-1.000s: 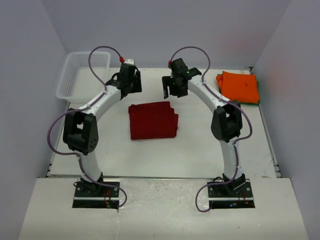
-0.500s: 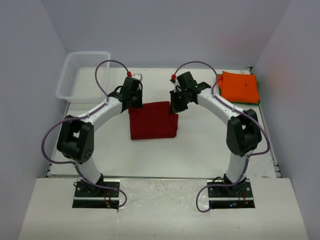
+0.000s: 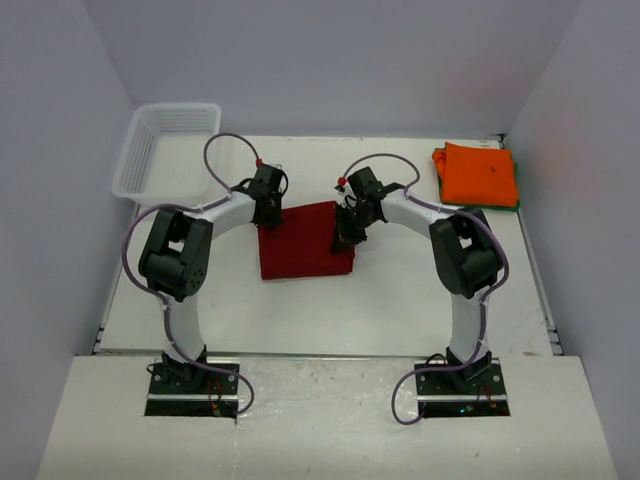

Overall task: Fold and stack the t-shirts
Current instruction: Fold the long partially folded tshirt into a neat square

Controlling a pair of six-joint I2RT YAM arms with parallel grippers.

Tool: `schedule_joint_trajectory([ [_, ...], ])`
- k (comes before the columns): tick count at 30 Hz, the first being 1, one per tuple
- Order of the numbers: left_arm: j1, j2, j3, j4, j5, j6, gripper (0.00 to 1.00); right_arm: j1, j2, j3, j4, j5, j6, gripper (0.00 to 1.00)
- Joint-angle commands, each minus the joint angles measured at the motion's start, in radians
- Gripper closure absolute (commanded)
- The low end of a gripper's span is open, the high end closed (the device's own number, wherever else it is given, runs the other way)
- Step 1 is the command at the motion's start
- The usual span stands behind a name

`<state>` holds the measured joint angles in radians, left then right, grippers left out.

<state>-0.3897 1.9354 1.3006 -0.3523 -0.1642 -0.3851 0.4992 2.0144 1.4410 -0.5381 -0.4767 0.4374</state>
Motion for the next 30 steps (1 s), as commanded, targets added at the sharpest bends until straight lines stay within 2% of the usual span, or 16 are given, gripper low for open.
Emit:
schedule_joint_trajectory([
  [1, 0.028, 0.034, 0.032, 0.049, -0.032, 0.025, 1.0, 0.006, 0.013, -0.036, 0.041, -0.005, 0.052, 1.0],
  [8, 0.035, 0.065, 0.043, 0.084, -0.014, 0.052, 1.0, 0.007, 0.038, -0.044, 0.015, 0.075, 0.038, 1.0],
  [15, 0.034, 0.021, 0.042, 0.095, 0.026, 0.055, 1.0, 0.009, -0.136, 0.009, -0.045, 0.11, -0.028, 0.99],
  [16, 0.034, 0.017, 0.042, 0.095, 0.025, 0.055, 1.0, 0.009, -0.152, 0.013, -0.054, 0.119, -0.028, 0.92],
  [17, 0.034, 0.013, 0.039, 0.093, 0.026, 0.055, 1.0, 0.006, -0.164, 0.021, -0.069, 0.133, -0.025, 0.82],
  [18, 0.034, 0.008, 0.037, 0.09, 0.023, 0.057, 1.0, 0.002, -0.174, 0.019, -0.071, 0.16, -0.016, 0.43],
  [19, 0.034, 0.008, 0.037, 0.09, 0.023, 0.06, 1.0, -0.002, -0.181, 0.024, -0.075, 0.159, -0.012, 0.3],
  [20, 0.034, 0.01, 0.037, 0.081, 0.022, 0.061, 1.0, -0.017, -0.178, 0.035, -0.089, 0.152, -0.011, 0.22],
  [23, 0.034, 0.002, 0.026, 0.082, 0.015, 0.061, 1.0, -0.054, -0.151, 0.062, -0.115, 0.11, -0.006, 0.13],
  [30, 0.034, -0.033, 0.058, 0.066, 0.028, 0.063, 1.0, -0.117, -0.069, 0.076, -0.112, 0.006, -0.025, 0.11],
])
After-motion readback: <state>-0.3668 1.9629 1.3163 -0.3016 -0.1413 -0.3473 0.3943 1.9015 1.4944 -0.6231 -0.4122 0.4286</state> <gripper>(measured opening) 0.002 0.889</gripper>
